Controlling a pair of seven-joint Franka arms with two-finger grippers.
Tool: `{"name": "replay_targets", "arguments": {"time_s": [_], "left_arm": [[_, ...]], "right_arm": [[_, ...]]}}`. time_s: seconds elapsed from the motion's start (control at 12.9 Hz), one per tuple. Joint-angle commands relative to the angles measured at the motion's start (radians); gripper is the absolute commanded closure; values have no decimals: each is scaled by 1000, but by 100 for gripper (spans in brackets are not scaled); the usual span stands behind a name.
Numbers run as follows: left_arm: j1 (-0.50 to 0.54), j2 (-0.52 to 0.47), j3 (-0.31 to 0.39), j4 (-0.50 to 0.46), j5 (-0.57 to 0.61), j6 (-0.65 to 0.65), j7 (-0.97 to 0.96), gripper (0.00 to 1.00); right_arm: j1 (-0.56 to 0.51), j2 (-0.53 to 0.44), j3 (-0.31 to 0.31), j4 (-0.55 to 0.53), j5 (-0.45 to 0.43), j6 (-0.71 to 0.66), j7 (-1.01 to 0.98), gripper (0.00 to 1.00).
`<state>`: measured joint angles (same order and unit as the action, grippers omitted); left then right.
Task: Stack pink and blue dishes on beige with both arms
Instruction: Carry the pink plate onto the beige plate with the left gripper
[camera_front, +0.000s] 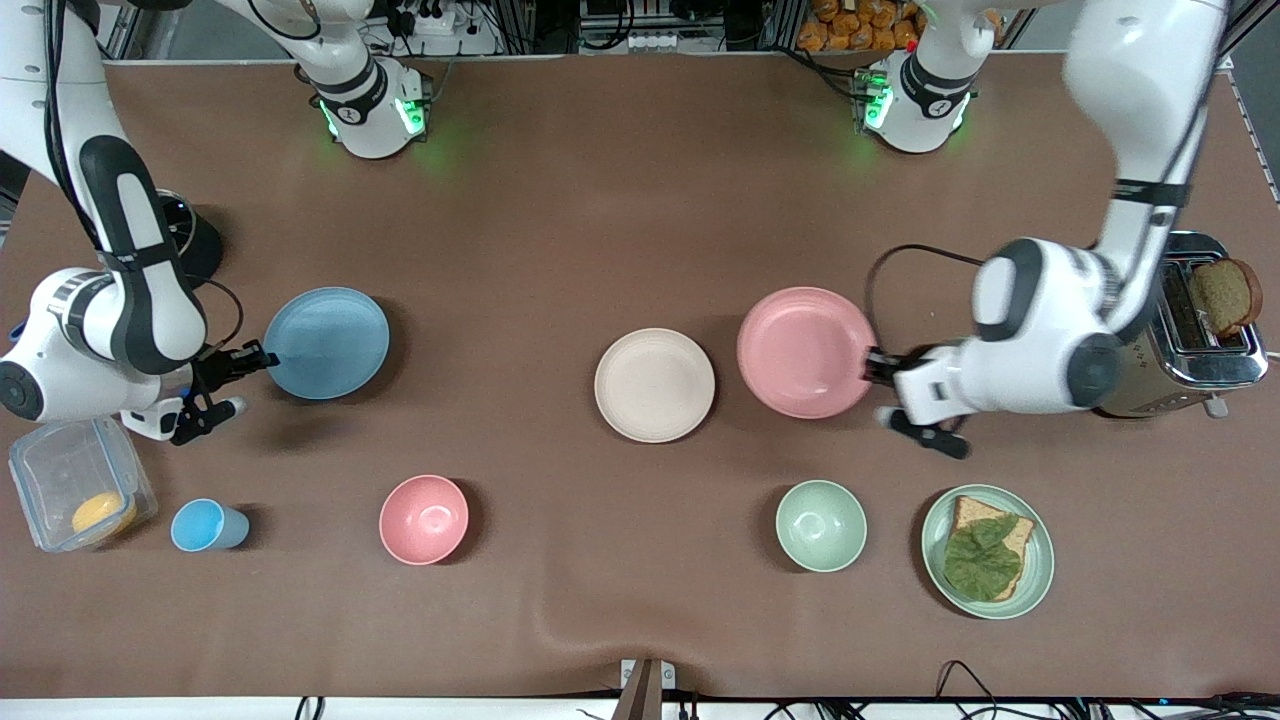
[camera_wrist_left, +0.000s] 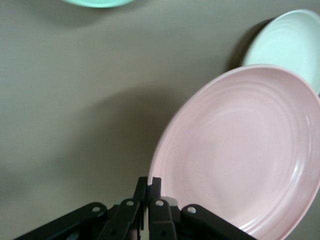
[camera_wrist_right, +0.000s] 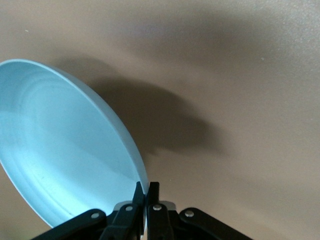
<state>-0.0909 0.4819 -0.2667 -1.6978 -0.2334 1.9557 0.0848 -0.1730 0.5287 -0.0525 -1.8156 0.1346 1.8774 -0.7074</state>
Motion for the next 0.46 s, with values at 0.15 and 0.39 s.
{"name": "replay_targets", "arguments": {"time_s": [0.15,0.39], "left_arm": [[-184,210,29,208,38,127,-339,100],[-260,248,30,196,39,222,-384,100]], "right_arm": [[-3,8,3,25,11,-26,23,100],[16,8,5,28,13,-26,57,100]]}}
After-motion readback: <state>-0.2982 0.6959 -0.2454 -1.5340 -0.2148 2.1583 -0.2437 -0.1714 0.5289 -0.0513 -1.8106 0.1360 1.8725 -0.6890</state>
